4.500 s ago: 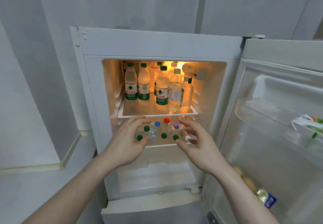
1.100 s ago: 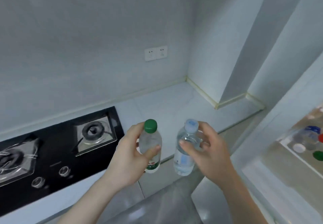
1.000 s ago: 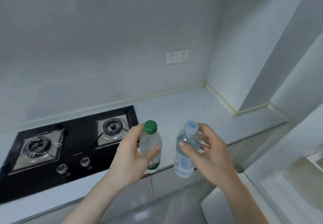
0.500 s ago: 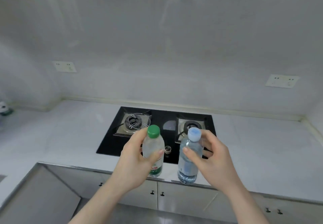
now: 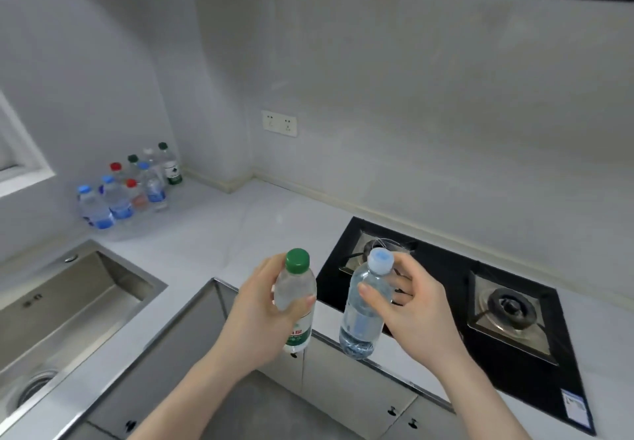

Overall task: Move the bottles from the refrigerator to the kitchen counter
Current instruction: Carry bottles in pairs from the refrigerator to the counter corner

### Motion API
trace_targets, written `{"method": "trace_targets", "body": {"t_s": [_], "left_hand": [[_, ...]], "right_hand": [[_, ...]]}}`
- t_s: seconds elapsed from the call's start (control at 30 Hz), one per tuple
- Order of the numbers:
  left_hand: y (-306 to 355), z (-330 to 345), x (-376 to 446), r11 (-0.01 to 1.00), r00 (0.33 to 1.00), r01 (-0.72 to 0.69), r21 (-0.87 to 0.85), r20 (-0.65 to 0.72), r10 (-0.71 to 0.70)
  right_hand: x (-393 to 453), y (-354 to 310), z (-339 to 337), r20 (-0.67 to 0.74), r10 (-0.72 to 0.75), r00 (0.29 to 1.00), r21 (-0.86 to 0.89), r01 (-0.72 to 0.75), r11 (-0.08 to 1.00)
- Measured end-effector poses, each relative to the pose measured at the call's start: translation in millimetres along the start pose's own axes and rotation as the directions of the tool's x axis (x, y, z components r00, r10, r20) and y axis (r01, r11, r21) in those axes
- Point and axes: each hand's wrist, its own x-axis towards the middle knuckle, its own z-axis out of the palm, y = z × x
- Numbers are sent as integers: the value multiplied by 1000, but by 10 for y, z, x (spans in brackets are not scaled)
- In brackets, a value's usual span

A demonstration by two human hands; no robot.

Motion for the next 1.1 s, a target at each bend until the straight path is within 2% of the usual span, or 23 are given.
{"method": "trace_targets", "body": {"t_s": [0.27,0.4,0.6,0.9,1.1], "left_hand": [[-427,-767,108,992,978,118,-38,-171,-123],[-707,-1190,297,980,947,190,-65,-251,-200],[-1046,-1733,813,963,907,263,52,-353,-228],[-1547,-2226,1771,937,845,348,2,-434,-313],[-1882,-2506,2328,928,848,371,24,-415,-329]], "right_hand": [[704,-178,919,189,-61,980,37,55,998],[1172,-176,1467,273,-78,959,112,49,992],[1912,-135,2182,380,-96,920,164,35,986],[3131,-40,2941,456,-130,881,163,61,985],[3738,61,3305,468,-106,877,165,31,986]]}}
